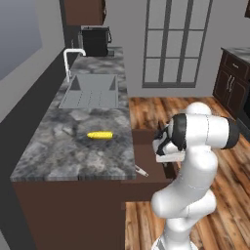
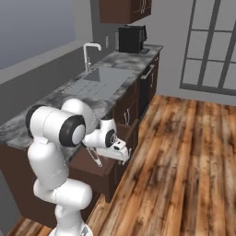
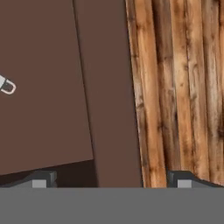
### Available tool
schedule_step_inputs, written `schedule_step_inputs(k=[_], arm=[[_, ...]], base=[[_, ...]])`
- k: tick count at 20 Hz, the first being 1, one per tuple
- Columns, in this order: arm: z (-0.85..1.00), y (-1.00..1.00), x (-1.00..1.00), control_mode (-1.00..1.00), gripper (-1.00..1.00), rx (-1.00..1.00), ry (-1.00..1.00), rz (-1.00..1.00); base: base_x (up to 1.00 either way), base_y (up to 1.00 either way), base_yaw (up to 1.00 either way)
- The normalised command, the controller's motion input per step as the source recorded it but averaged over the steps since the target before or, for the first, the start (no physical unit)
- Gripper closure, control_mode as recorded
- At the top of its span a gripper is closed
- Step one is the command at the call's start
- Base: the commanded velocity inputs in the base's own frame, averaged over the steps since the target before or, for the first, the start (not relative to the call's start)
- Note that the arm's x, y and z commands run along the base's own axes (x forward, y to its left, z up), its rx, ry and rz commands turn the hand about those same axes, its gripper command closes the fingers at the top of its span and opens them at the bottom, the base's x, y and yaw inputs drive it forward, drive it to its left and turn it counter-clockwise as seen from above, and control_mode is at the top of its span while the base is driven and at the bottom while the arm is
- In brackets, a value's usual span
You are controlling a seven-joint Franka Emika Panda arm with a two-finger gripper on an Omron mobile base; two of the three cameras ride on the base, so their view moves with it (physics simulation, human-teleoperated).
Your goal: Pick the tongs from the drawer and place it on the counter.
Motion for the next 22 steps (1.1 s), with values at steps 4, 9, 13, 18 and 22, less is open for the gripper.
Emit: schedule_step_inputs(k=[4, 9, 13, 18, 22], arm=[[-0.59, -0.70, 0.05, -1.00, -1.00, -0.02, 0.12, 0.00], [-0.33, -1.00, 0.00, -1.00, -1.00, 0.00, 0.04, -0.03], [-0.06, -1.00, -0.07, -1.00, -1.00, 0.00, 0.00, -0.06], [0.54, -0.88, -0.02, -1.00, -1.00, 0.07, 0.00, 0.03], [1.00, -0.09, 0.00, -1.00, -1.00, 0.08, 0.00, 0.20]], base=[[0.00, 0.00, 0.00], [0.00, 0.00, 0.00], [0.00, 0.00, 0.00], [0.00, 0.00, 0.00], [0.00, 0.00, 0.00]])
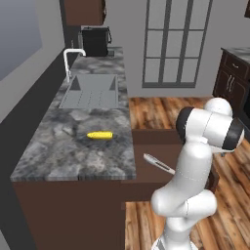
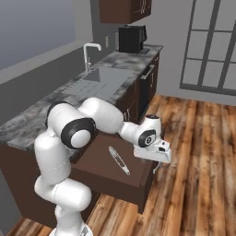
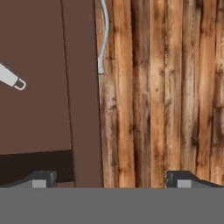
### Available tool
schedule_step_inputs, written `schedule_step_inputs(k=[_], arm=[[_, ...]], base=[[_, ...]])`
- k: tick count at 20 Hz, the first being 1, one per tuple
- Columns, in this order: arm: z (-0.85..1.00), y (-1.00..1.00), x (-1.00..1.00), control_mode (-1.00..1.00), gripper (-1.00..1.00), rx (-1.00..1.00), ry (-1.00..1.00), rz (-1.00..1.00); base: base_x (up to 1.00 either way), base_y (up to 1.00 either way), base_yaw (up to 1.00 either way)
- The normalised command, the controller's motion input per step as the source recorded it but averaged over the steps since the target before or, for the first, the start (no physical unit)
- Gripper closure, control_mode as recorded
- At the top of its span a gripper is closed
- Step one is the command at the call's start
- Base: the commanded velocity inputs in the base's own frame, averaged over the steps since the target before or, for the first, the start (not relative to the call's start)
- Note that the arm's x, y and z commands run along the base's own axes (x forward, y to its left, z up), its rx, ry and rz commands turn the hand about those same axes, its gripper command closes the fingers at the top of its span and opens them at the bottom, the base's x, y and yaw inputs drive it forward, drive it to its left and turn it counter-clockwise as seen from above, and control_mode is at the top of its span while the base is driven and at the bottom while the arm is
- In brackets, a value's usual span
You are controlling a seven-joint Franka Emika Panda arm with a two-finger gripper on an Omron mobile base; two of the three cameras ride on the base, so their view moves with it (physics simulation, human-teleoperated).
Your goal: Pick the tongs from the drawer and place it on the counter.
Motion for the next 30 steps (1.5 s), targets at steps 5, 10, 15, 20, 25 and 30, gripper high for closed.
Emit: schedule_step_inputs(k=[5, 10, 15, 20, 25, 30], arm=[[1.00, 0.08, 0.08, -1.00, -1.00, 0.05, 0.00, 0.39], [0.85, 0.46, 0.27, -1.00, -1.00, 0.00, 0.06, 0.50], [0.11, 0.86, 0.07, -1.00, -1.00, 0.00, 0.04, 0.28], [-0.31, 0.84, 0.09, -1.00, -1.00, 0.00, 0.01, 0.11], [-0.69, 0.64, 0.20, -1.00, -1.00, 0.01, 0.00, 0.10], [-0.86, 0.42, 0.39, -1.00, -1.00, 0.01, -0.04, 0.07]], base=[[0.00, 0.00, 0.00], [0.00, 0.00, 0.00], [0.00, 0.00, 0.00], [0.00, 0.00, 0.00], [0.00, 0.00, 0.00], [0.00, 0.00, 0.00]])
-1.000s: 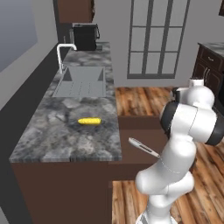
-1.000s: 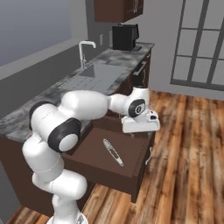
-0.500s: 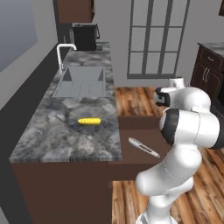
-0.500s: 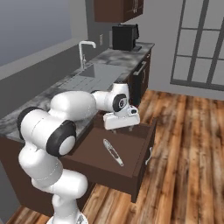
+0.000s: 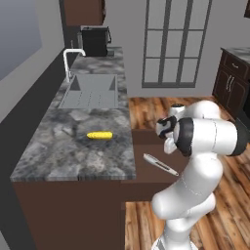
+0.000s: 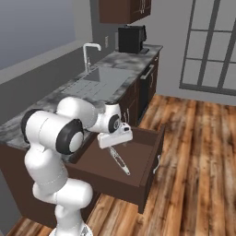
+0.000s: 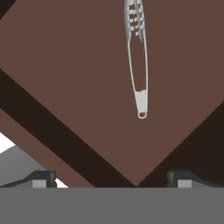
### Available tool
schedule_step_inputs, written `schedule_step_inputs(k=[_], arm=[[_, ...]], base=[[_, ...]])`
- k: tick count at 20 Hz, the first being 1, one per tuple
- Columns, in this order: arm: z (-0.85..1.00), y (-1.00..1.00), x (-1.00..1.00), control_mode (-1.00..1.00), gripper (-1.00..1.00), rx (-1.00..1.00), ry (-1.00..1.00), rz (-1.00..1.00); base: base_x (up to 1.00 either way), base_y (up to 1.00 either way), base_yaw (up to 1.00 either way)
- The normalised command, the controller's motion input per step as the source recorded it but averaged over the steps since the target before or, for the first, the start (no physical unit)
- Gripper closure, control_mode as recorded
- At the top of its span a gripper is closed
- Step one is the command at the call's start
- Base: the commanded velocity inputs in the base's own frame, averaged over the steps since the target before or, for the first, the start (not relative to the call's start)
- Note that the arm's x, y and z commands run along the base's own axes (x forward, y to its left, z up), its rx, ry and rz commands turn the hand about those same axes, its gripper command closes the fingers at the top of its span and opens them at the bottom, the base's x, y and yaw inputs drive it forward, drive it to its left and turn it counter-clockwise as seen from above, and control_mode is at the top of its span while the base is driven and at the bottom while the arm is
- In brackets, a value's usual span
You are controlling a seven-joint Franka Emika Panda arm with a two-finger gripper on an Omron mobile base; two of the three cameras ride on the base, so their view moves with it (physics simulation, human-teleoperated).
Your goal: Pick the tongs from the drawer and place it on the counter.
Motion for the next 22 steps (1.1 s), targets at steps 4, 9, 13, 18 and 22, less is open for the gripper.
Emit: schedule_step_inputs(k=[4, 9, 13, 18, 22], arm=[[-0.73, 0.13, 0.56, -1.00, -1.00, 0.03, -0.01, 0.03], [-0.71, 0.00, 0.50, -1.00, -1.00, 0.05, 0.00, 0.01], [-0.67, 0.00, 0.57, -1.00, -1.00, 0.05, 0.00, 0.00], [-0.55, -0.01, 0.57, -1.00, -1.00, 0.06, 0.00, 0.01], [-0.53, -0.02, 0.46, -1.00, -1.00, 0.05, 0.00, 0.01]], base=[[0.00, 0.00, 0.00], [0.00, 0.00, 0.00], [0.00, 0.00, 0.00], [0.00, 0.00, 0.00], [0.00, 0.00, 0.00]])
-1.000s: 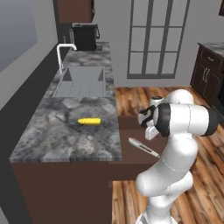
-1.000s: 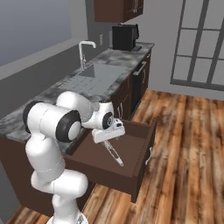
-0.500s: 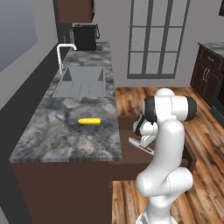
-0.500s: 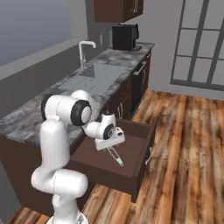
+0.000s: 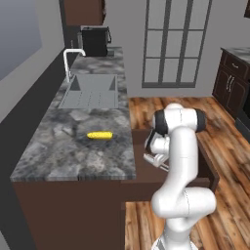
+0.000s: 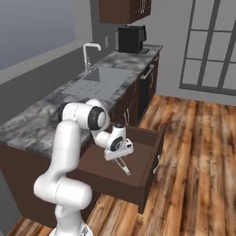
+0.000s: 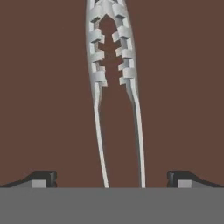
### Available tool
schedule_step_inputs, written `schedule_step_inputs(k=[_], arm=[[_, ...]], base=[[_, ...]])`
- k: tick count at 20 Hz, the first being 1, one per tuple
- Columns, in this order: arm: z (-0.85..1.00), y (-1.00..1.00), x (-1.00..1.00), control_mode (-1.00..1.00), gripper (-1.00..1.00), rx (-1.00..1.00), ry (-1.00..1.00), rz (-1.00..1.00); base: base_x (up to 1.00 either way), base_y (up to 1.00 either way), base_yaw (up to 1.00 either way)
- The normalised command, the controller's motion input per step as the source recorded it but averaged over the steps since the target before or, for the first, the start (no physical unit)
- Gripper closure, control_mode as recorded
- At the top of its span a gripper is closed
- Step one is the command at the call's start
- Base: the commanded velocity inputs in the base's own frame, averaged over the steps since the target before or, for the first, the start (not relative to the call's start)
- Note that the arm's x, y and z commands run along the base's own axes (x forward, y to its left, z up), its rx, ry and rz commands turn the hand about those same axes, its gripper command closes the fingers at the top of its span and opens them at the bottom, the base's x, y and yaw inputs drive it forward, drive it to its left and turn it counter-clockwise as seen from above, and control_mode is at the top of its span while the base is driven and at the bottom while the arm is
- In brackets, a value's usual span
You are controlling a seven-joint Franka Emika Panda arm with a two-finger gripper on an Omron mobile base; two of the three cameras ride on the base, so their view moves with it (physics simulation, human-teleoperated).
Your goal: Pick the tongs from the drawer and place it on the counter.
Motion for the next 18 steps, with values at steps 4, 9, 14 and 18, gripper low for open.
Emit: schedule_step_inputs(k=[4, 9, 14, 18], arm=[[-0.66, 0.00, 0.26, -1.00, -1.00, 0.01, 0.00, 0.00], [-0.65, 0.00, 0.08, -1.00, 1.00, 0.00, -0.01, 0.00], [-0.61, -0.05, -0.31, -1.00, 1.00, 0.00, -0.02, 0.00], [-0.20, -0.50, -0.90, -1.00, 1.00, 0.11, -0.07, 0.03]], base=[[0.00, 0.00, 0.00], [0.00, 0.00, 0.00], [0.00, 0.00, 0.00], [0.00, 0.00, 0.00]])
